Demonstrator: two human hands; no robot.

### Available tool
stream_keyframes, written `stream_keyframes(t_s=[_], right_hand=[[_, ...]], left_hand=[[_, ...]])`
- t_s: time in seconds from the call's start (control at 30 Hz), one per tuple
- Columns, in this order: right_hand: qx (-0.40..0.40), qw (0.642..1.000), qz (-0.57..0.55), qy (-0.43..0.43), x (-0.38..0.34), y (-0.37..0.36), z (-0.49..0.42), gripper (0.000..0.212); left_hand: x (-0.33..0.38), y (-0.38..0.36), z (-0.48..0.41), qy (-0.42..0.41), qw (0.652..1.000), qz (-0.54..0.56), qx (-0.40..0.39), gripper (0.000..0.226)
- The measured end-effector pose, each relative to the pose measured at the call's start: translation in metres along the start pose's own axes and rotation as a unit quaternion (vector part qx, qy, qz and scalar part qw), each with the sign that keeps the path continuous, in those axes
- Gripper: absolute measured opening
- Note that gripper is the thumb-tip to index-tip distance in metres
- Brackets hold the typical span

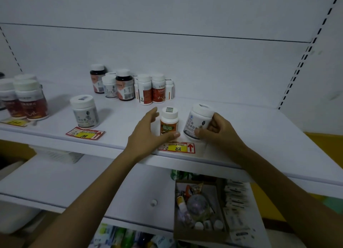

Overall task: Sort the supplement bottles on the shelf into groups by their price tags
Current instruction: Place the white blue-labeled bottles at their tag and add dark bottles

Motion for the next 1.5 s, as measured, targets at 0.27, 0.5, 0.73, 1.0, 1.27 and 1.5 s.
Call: stream_keyframes(t_s=[0.27,0.5,0.73,1.0,1.27,1.5], right_hand=[[-0.037,0.995,-0.097,0.006,-0.070,-0.014,-0.009,0.014],[-0.085,0.991,-0.091,0.053,-0.120,-0.050,-0.008,0.048],[-0.140,0.985,-0.031,0.098,-0.162,-0.127,-0.007,0.032],[-0.147,0.982,0.039,0.115,-0.171,-0.206,-0.023,0.025],[-0.167,0.952,0.254,0.049,-0.109,-0.238,-0.047,0.027],[-0.144,0.956,0.256,0.021,-0.093,-0.249,-0.051,0.024]], left_hand=[[0.067,0.034,-0.001,-0.111,0.985,0.083,0.102,0.073],[0.094,0.063,0.008,-0.139,0.966,0.164,0.141,0.063],[0.040,0.139,0.023,-0.098,0.960,0.132,0.228,0.063],[-0.011,0.192,0.005,-0.090,0.971,0.088,0.201,0.077],[-0.104,0.206,-0.055,-0.008,0.996,-0.036,0.085,0.112],[-0.125,0.176,-0.090,-0.027,0.997,-0.024,-0.070,0.078]])
Point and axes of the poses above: each hand's wrist, its own z-axis away from the middle knuckle, its own y-axis out of the back of the hand, x = y × z, the point moved 7 cm from there along -z, towards the middle knuckle, and after that the axes turned 15 degrees about x, right-handed, at the moved point
